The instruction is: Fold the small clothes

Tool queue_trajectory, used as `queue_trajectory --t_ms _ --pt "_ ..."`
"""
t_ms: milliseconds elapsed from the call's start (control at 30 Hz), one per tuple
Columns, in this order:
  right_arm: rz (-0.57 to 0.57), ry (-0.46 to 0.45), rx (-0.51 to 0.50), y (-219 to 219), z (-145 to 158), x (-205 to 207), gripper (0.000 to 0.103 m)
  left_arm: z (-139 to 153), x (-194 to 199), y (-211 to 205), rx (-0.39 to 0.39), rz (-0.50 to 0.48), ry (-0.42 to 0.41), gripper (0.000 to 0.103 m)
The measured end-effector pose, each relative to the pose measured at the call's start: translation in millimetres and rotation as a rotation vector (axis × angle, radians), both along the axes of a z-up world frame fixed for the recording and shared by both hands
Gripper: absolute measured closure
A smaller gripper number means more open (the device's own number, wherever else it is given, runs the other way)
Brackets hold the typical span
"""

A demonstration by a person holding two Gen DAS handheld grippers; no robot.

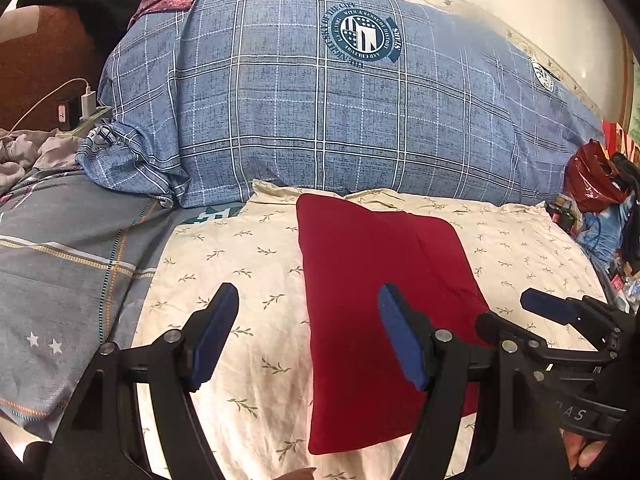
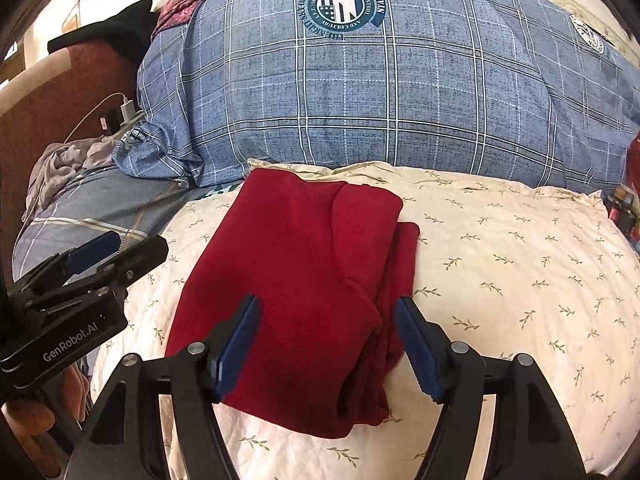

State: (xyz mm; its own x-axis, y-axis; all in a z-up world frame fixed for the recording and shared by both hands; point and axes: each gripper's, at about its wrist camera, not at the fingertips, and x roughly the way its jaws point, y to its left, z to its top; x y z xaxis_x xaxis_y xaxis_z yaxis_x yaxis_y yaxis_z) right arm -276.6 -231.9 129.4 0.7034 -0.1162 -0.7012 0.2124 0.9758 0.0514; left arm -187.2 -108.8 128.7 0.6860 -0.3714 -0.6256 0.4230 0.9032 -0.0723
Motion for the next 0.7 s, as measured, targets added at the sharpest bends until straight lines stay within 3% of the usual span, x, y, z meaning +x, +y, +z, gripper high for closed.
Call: queue_trajectory --t_ms 700 --pt "0.004 0.016 0.016 -1.9 -6.7 8.2 0.031 -6.5 5.1 1.9 0.017 0.022 0.007 0.031"
